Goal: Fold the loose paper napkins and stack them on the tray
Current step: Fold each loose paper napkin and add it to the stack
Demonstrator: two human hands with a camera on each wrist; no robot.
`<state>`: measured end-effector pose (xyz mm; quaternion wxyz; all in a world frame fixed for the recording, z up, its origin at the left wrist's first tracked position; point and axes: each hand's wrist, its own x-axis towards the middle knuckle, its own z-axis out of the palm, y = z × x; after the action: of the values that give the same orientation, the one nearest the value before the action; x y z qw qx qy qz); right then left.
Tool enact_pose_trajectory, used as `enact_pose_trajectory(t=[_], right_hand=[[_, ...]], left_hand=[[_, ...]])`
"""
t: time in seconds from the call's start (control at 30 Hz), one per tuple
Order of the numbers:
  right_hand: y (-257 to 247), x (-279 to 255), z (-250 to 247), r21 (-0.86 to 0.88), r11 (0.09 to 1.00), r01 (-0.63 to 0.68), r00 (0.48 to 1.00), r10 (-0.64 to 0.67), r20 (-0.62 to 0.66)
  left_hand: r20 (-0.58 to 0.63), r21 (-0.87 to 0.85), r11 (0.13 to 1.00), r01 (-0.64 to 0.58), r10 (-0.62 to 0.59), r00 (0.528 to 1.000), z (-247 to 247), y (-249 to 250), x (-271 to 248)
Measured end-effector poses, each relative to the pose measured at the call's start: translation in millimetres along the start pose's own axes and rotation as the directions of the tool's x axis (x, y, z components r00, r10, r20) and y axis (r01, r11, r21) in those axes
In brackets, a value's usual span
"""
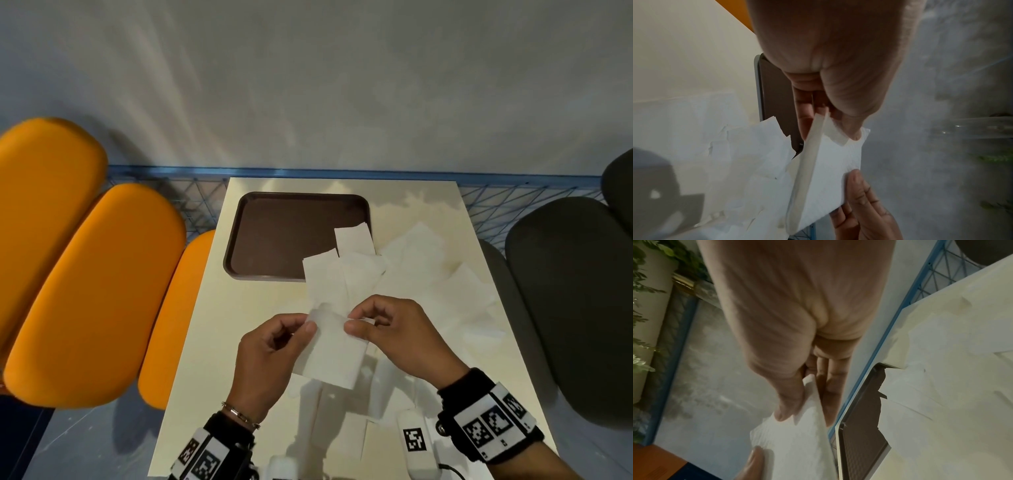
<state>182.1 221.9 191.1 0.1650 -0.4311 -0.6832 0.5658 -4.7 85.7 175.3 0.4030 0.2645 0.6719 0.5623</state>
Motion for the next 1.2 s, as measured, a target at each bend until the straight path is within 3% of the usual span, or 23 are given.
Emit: enact_pose_trajectory(t=[0.37, 0.67, 1.2], right_hand=[[-6, 4, -11, 0.09, 0.996, 0.005, 0.998, -0.011, 0.066], [-6, 4, -20, 0.146, 0.989, 0.022, 0.979, -0.051, 0.196], [1, 5, -16, 0.119, 0.99, -0.075, 0.995, 0.067, 0.07]], left_hand=[[-0.074, -0.062, 0.998, -0.017, 0.012, 0.997, 0, 4, 5], [-0.008, -0.152, 0.985, 0.087, -0.089, 0.996, 7, 7, 12], [-0.164, -0.154, 0.985, 0.074, -0.099, 0.982, 15, 2, 9]])
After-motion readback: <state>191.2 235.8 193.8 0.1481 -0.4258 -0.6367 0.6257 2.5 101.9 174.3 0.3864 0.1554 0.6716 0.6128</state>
